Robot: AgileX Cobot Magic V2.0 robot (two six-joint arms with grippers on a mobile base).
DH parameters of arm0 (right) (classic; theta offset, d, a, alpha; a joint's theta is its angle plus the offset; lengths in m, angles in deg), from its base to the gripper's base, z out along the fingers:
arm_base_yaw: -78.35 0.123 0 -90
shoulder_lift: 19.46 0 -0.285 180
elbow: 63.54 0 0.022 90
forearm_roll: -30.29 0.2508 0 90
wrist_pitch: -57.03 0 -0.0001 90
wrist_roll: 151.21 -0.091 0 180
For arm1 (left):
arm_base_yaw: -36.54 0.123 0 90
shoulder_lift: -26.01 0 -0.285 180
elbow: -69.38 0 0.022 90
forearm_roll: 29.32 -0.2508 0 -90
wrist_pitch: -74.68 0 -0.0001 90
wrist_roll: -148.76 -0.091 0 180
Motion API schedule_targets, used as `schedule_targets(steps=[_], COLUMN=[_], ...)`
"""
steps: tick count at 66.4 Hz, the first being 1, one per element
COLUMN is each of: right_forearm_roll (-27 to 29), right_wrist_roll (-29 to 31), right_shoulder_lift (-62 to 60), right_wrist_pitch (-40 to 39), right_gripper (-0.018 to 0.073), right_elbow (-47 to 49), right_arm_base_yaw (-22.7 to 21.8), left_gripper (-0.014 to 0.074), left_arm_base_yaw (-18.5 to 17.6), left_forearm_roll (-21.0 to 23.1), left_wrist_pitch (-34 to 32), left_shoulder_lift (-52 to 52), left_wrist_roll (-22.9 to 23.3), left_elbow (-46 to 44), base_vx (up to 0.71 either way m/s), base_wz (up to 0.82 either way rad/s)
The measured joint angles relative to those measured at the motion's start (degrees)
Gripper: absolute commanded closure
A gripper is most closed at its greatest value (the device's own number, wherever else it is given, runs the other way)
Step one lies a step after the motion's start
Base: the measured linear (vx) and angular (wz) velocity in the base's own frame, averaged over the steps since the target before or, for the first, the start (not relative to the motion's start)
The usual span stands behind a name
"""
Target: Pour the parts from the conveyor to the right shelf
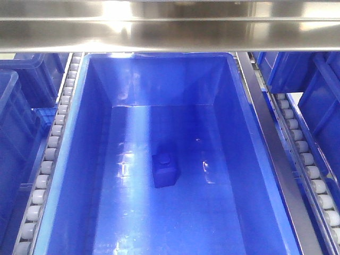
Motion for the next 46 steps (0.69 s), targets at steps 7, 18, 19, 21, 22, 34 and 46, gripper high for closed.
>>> schedule_targets(steps=[7, 18, 19, 21, 22, 34, 46], right_forearm_roll=[5.56, 4.76, 4.45, 3.63, 3.31, 0.14, -0.36], right_wrist_roll=[6.92, 2.26, 1.45, -0.71, -1.59, -9.9, -10.52], right_shoulder_lift=[0.0, 0.0, 0.0, 0.0, 0.0, 0.0, 0.0], right_wrist_pitch=[-1.61, -10.85, -11.68, -13.61, -14.33, -19.14, -20.93], right_gripper=[0.0568, 0.0568, 0.0568, 0.0568, 0.0568, 0.0568, 0.0568], right_elbow=[-0.21, -6.27, -7.0, -8.82, -9.51, -16.09, -16.74], right_arm_base_yaw=[-1.99, -2.12, -2.12, -2.12, -2.12, -2.12, -1.72], left_gripper=[0.0603, 0.0603, 0.0603, 0.0603, 0.0603, 0.0603, 0.0603], left_arm_base_yaw=[0.0, 0.0, 0.0, 0.0, 0.0, 0.0, 0.0], left_forearm_roll=[0.0, 0.0, 0.0, 0.0, 0.0, 0.0, 0.0], left_wrist_pitch=[0.0, 0.0, 0.0, 0.0, 0.0, 0.0, 0.0], left_shoulder_lift=[0.0, 0.0, 0.0, 0.0, 0.0, 0.0, 0.0], left_wrist_roll=[0.0, 0.0, 0.0, 0.0, 0.0, 0.0, 0.0], left_elbow=[0.0, 0.0, 0.0, 0.0, 0.0, 0.0, 0.0], base_vx=[0.0, 0.0, 0.0, 0.0, 0.0, 0.0, 0.0], base_wz=[0.0, 0.0, 0.0, 0.0, 0.0, 0.0, 0.0])
